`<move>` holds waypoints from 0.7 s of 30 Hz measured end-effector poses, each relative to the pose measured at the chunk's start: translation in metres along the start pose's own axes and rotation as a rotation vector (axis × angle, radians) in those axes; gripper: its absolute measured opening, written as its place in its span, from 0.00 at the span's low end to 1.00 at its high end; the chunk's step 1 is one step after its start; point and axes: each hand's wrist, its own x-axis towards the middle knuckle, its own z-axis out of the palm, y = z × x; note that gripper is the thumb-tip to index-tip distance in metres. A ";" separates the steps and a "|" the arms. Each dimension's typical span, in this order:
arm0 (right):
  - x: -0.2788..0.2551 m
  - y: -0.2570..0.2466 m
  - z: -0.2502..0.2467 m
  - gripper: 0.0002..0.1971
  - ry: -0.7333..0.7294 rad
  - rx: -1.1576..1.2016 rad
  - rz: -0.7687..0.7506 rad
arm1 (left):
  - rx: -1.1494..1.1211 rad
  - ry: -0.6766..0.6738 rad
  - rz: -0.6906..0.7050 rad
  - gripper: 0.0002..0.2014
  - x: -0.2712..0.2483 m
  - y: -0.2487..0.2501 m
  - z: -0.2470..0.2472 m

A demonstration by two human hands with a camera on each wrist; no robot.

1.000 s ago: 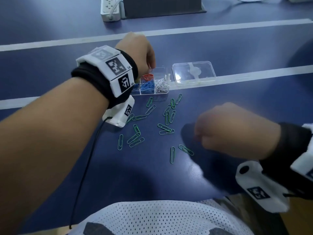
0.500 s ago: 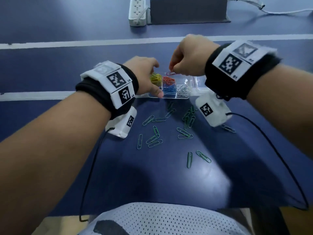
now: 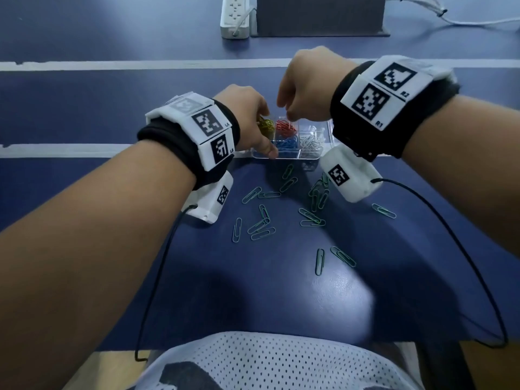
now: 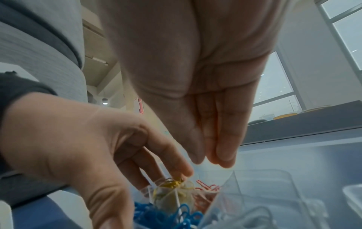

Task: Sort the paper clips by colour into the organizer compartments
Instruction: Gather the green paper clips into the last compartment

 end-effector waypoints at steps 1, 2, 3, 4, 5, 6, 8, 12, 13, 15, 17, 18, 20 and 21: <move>-0.001 0.001 0.000 0.13 0.006 0.014 0.001 | -0.004 -0.001 0.003 0.42 0.000 -0.001 0.001; -0.004 0.003 0.000 0.13 0.014 0.030 0.002 | -0.013 -0.003 0.005 0.42 0.000 -0.003 0.003; -0.007 0.004 -0.001 0.13 0.025 0.045 0.002 | -0.029 -0.007 0.004 0.42 0.000 -0.005 0.004; -0.012 0.006 -0.002 0.14 0.041 0.056 0.000 | -0.057 -0.010 0.002 0.43 -0.001 -0.008 0.006; -0.017 0.008 -0.002 0.14 0.053 0.060 -0.012 | -0.094 -0.014 -0.004 0.44 -0.002 -0.011 0.007; -0.023 0.010 -0.002 0.14 0.056 0.059 -0.029 | -0.135 -0.018 -0.009 0.46 -0.003 -0.014 0.008; -0.036 0.016 0.000 0.13 0.029 0.038 -0.065 | -0.208 -0.018 -0.007 0.47 -0.007 -0.017 0.010; -0.057 0.030 0.009 0.08 -0.078 -0.060 -0.034 | -0.212 -0.029 0.021 0.40 -0.015 -0.018 0.012; -0.060 0.034 0.012 0.08 -0.104 -0.086 -0.021 | -0.184 -0.033 0.022 0.39 -0.018 -0.018 0.013; -0.065 0.040 0.019 0.11 -0.136 -0.132 -0.004 | -0.133 -0.028 0.024 0.36 -0.023 -0.019 0.016; -0.069 0.045 0.024 0.13 -0.151 -0.170 -0.004 | -0.104 -0.035 0.026 0.33 -0.028 -0.020 0.018; -0.070 0.046 0.025 0.13 -0.148 -0.189 -0.017 | -0.093 -0.044 0.024 0.31 -0.031 -0.020 0.018; -0.072 0.050 0.027 0.11 -0.134 -0.224 -0.053 | -0.060 -0.071 0.022 0.26 -0.038 -0.023 0.018; -0.072 0.052 0.026 0.09 -0.130 -0.235 -0.067 | -0.045 -0.091 0.032 0.24 -0.041 -0.025 0.019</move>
